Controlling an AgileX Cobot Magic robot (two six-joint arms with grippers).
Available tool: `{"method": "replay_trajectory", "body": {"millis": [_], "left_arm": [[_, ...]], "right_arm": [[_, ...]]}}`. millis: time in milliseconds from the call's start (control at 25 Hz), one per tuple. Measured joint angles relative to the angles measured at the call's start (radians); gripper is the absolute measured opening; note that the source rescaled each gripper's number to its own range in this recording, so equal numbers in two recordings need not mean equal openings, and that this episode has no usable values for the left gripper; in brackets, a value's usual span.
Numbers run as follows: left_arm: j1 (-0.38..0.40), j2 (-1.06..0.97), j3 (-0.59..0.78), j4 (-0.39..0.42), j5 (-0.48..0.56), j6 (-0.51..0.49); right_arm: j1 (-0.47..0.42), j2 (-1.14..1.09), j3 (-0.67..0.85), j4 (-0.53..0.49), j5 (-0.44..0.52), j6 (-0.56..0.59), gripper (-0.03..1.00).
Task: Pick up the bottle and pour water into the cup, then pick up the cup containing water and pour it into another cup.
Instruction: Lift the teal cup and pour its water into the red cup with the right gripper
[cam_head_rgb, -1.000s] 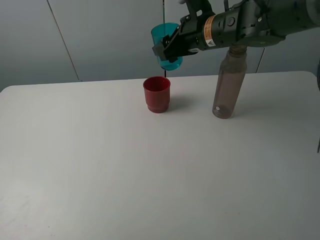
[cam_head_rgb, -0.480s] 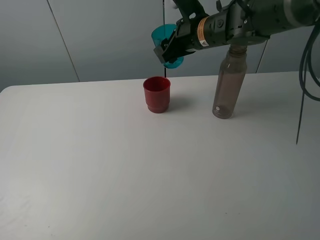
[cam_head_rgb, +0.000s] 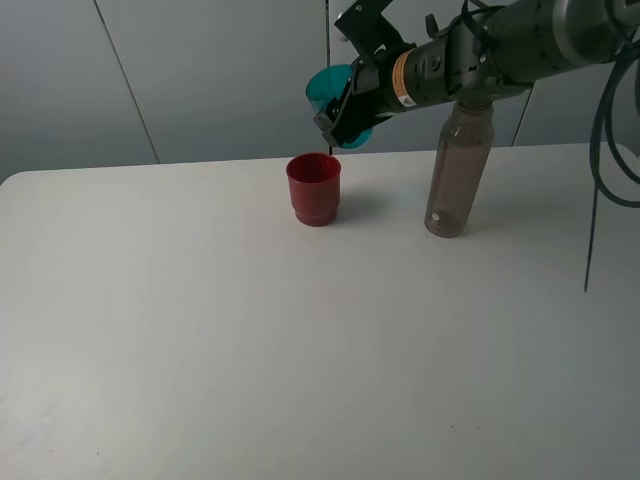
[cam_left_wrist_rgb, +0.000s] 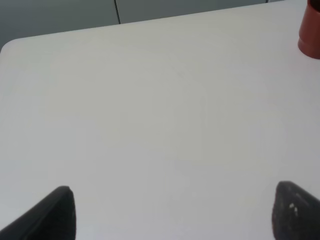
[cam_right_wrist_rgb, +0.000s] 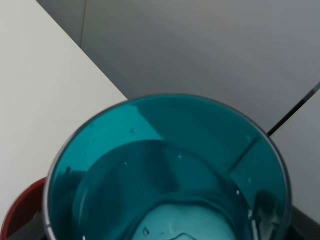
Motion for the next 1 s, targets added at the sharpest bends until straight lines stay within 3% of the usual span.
{"method": "replay_trajectory", "body": {"millis": [480, 1000], "left_arm": [[0.000, 0.000, 0.000, 0.000, 0.000, 0.000], [0.000, 0.000, 0.000, 0.000, 0.000, 0.000]], "right_arm": [[0.000, 0.026, 0.000, -0.029, 0.000, -0.039, 0.20], [0.000, 0.031, 0.000, -0.031, 0.046, -0.185, 0.20]]}}
